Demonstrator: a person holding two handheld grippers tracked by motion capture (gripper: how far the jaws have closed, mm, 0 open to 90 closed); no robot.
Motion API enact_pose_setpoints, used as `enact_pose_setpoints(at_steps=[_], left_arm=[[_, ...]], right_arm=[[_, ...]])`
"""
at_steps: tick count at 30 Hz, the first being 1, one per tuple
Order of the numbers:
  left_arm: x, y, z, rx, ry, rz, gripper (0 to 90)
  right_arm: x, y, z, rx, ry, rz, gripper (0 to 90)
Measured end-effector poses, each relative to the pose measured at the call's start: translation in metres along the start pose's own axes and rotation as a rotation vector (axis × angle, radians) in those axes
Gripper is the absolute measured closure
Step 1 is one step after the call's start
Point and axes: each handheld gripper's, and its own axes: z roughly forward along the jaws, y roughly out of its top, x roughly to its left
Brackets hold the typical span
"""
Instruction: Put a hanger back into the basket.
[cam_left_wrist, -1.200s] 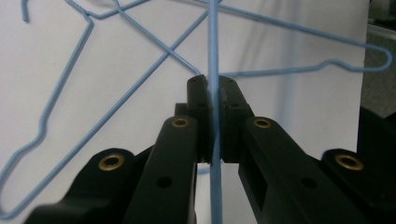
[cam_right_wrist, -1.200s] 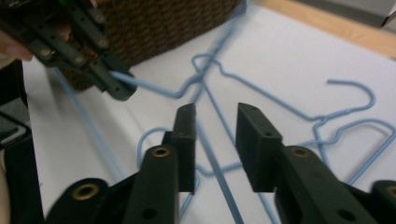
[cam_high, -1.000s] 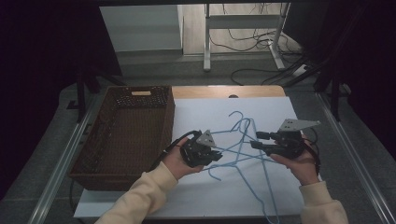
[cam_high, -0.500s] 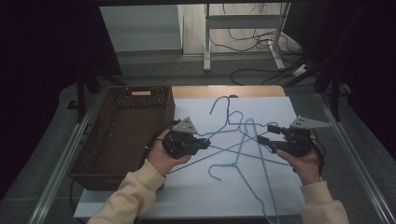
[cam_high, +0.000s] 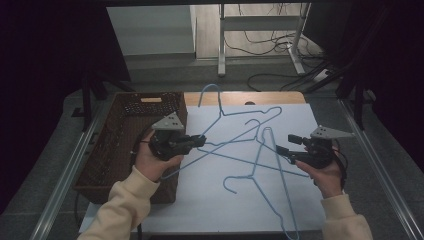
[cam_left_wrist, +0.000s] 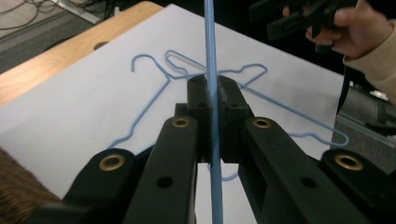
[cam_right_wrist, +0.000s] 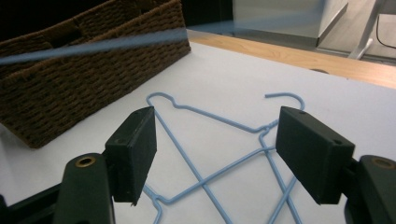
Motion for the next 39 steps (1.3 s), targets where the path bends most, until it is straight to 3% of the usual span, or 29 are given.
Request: enact_pose_setpoints(at_steps=[10,18,39], left_arm=[[0.02,-0.008,-0.034,-0.057,0.051,-0.048,85.8],[0.035,-0.017,-0.056,-0.067,0.105,-0.068,85.8],[0.073,-0.045,-0.088,-0.09,0.212,-0.161,85.8]], right_arm=[[-0.002,-0.006,0.006,0.046,-0.017,0.001,26.6],[-0.004,-0.011,0.012,0.078,-0.027,0.003,25.6],[-0.007,-0.019,0.013,0.113,-0.043,0.007,24.4]])
